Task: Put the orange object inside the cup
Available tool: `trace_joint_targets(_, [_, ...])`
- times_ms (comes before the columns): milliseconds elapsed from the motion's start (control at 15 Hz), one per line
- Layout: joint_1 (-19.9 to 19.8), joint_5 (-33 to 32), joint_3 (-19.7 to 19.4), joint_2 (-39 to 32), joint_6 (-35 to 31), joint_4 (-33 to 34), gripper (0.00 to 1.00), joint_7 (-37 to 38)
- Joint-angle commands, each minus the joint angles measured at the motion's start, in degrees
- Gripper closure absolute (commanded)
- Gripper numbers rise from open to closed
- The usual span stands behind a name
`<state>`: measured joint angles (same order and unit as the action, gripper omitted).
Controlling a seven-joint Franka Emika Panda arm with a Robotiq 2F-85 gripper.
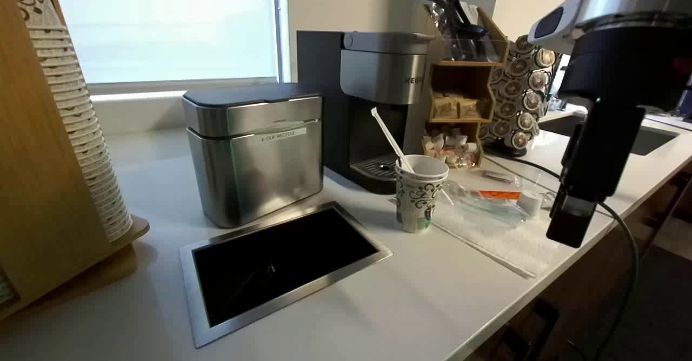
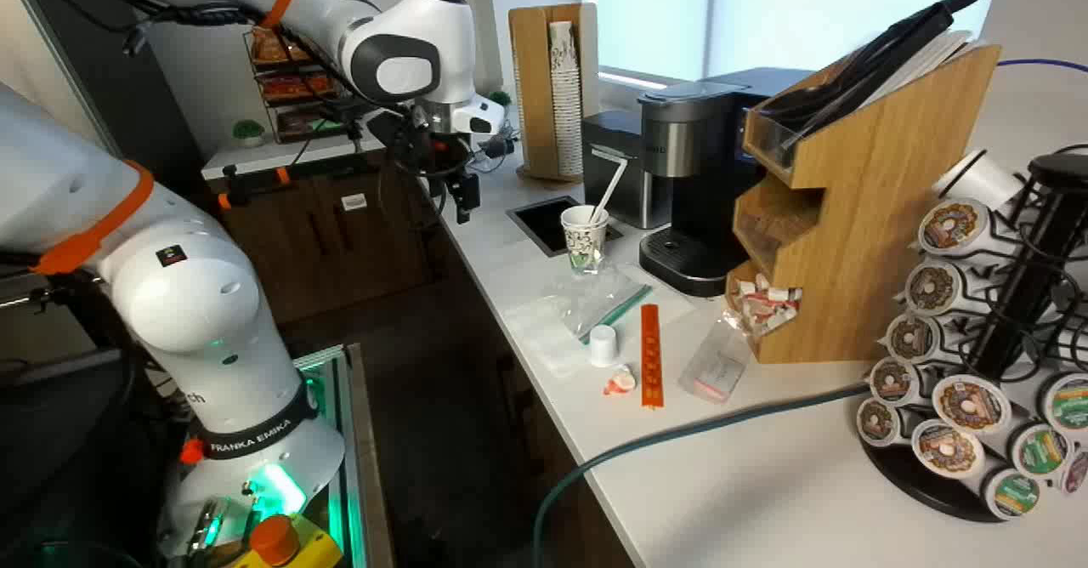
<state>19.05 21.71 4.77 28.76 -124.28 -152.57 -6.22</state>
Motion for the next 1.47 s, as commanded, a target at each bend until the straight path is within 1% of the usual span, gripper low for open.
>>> trace_joint_targets(0, [-0.91,0.45,0.86,0.04,0.27,0.11,0.0,-0.35])
trace_joint_targets(133, [-0.91,0.44,0.86,0.04,0.27,0.11,0.0,-0.35])
trace_joint_targets(267, [-2.26,-1.14,1.03,0.49,-4.84,-1.4,0.0,-1.19])
trace_joint_targets(467, [-5.39,-5.74,-3.09,0.88,-7.19,-3.76,0.0,-9.04])
trace_joint_targets(533, [-6.53,-7.0,-4.5,0.77,-6.84,-4.34,0.0,-10.89])
trace_joint_targets(600, [-7.72,-8.2,-6.85,0.69,-4.35,-4.44,0.0,-13.96])
trace_joint_targets(667, [-9.15,-9.65,-8.34,0.63,-4.21,-4.89,0.0,-15.88])
trace_joint_targets(733, [-11.72,-12.51,-10.4,0.85,-2.49,-5.08,0.0,-17.83])
trace_joint_targets(800, [-14.06,-15.56,-11.2,0.73,-2.48,-5.45,0.0,-18.07])
trace_joint_targets(867, [-18.78,-21.8,-10.73,-0.42,-5.62,-4.89,0.0,-15.11])
trace_joint_targets(933, [-21.12,-24.68,-12.19,-0.75,-8.02,-4.62,0.0,-15.51])
trace_joint_targets(1000, [-16.78,-19.79,-11.84,-0.14,-5.48,-4.62,0.0,-16.05])
trace_joint_targets(1067, [-19.26,-22.24,-12.62,-0.2,-6.57,-4.6,0.0,-16.08])
trace_joint_targets(1133, [-20.57,-23.31,-13.07,-0.24,-6.96,-4.56,0.0,-16.17])
trace_joint_targets(1200, [-21.03,-23.67,-13.2,-0.25,-6.98,-4.52,0.0,-16.15])
trace_joint_targets(1267, [-18.13,-22.36,-14.45,0.46,-7.94,-4.5,0.0,-22.71])
trace_joint_targets(1333, [-17.48,-21.83,-15.68,1.27,-6.91,-5.3,0.0,-26.36])
trace_joint_targets(1400, [-16.98,-21.26,-17.94,0.17,-4.78,-3.54,0.0,-31.05])
